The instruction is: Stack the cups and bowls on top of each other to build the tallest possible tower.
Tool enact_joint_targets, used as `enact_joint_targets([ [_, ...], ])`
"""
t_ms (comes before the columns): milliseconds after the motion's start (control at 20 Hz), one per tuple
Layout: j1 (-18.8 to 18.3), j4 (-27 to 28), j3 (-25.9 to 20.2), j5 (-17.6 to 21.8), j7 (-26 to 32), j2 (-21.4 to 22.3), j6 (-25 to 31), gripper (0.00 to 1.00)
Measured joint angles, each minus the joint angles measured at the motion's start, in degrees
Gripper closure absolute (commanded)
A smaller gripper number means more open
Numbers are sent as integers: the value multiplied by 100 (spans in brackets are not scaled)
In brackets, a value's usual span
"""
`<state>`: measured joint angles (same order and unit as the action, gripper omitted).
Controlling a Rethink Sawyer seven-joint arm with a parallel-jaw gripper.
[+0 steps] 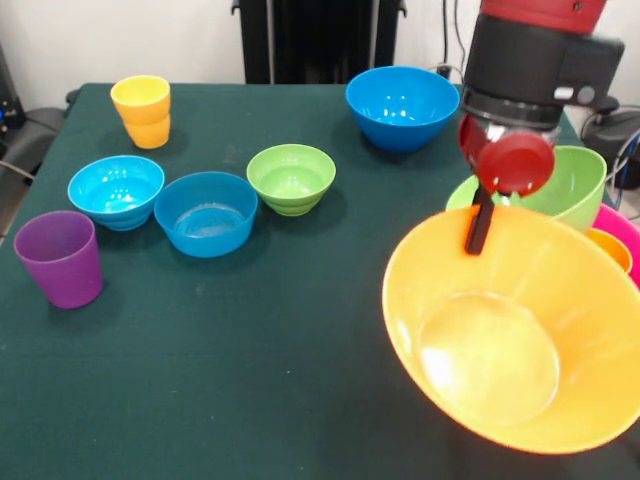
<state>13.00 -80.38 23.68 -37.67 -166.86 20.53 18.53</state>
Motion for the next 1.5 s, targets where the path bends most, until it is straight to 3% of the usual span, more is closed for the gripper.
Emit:
enact_joint_targets([
  [1000, 72, -334, -2, -61, 0, 676, -2, 100],
  [1500, -188, -1225, -368, -65, 0, 1244, -58, 100],
])
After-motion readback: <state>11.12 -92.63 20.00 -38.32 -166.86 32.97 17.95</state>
